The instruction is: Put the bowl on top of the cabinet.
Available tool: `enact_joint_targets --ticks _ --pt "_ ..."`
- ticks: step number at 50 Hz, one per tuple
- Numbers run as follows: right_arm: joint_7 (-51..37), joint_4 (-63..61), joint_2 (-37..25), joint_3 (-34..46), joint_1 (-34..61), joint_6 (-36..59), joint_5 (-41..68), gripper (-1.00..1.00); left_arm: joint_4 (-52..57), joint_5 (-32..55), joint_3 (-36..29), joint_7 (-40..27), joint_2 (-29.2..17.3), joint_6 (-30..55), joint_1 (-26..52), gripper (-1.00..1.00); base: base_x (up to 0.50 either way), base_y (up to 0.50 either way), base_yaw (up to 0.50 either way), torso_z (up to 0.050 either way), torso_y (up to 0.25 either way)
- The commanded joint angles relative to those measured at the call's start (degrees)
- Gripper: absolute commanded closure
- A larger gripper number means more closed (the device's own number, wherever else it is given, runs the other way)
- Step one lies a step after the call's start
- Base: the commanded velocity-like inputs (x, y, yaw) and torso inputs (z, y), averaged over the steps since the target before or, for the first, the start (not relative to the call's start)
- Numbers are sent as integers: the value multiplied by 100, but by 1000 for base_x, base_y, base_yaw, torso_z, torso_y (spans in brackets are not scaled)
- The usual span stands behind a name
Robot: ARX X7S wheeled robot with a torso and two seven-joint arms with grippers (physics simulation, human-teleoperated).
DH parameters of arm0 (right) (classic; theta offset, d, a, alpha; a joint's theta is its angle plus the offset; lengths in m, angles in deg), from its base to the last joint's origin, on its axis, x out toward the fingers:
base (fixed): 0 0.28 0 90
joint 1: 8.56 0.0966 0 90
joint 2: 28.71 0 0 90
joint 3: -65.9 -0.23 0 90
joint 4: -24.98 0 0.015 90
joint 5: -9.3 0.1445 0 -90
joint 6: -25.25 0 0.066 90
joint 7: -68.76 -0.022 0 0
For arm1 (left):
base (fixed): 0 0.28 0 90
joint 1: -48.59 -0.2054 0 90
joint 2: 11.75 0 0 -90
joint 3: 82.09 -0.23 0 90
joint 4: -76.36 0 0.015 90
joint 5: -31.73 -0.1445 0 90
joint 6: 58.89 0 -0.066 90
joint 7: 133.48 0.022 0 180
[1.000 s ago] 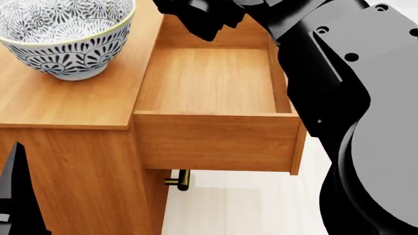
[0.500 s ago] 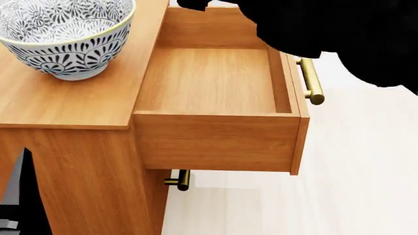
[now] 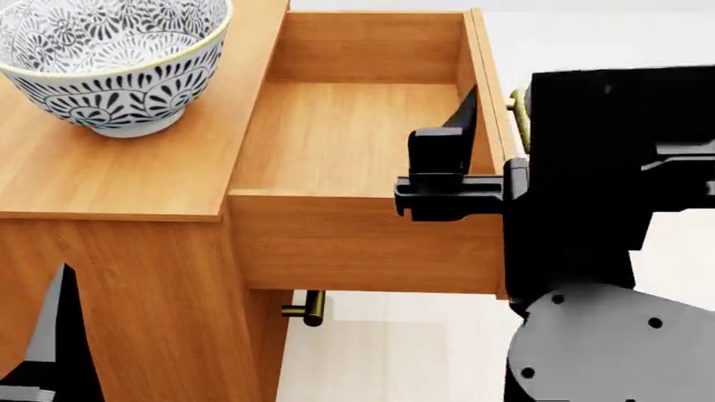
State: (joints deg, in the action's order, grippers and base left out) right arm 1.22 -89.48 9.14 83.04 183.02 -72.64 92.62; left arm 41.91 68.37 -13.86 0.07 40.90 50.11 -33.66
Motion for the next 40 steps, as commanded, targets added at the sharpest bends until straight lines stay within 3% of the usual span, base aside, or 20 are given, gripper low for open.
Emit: enact_joint_targets --ticks 1,10,16,19,33,40 --pt "-1272 -798 -260 400 -945 -279 -2291 -100 -98 -132 -52 233 145 -135 3 -100 0 0 0 0 0" --pt "-2196 -1198 -144 667 -1827 -116 -3454 -100 -207 -234 -177 303 187 -175 -9 -100 0 0 0 0 0" --pt "-2232 -1375 -114 -434 -3335 966 -4090 -100 -107 -163 -261 220 216 24 128 -100 0 0 0 0 0" --pt "-2209 -1277 -161 -852 -4098 722 -4518 -100 -217 -327 -361 313 245 -101 35 -100 0 0 0 0 0" --pt "-2131 -1497 -193 -1418 -4765 1220 -4743 -100 -425 -354 -517 349 286 48 155 -100 0 0 0 0 0" --pt "-2208 -1642 -804 -1862 -5163 880 -4737 -100 -613 -221 -133 339 91 -215 -7 -100 0 0 0 0 0"
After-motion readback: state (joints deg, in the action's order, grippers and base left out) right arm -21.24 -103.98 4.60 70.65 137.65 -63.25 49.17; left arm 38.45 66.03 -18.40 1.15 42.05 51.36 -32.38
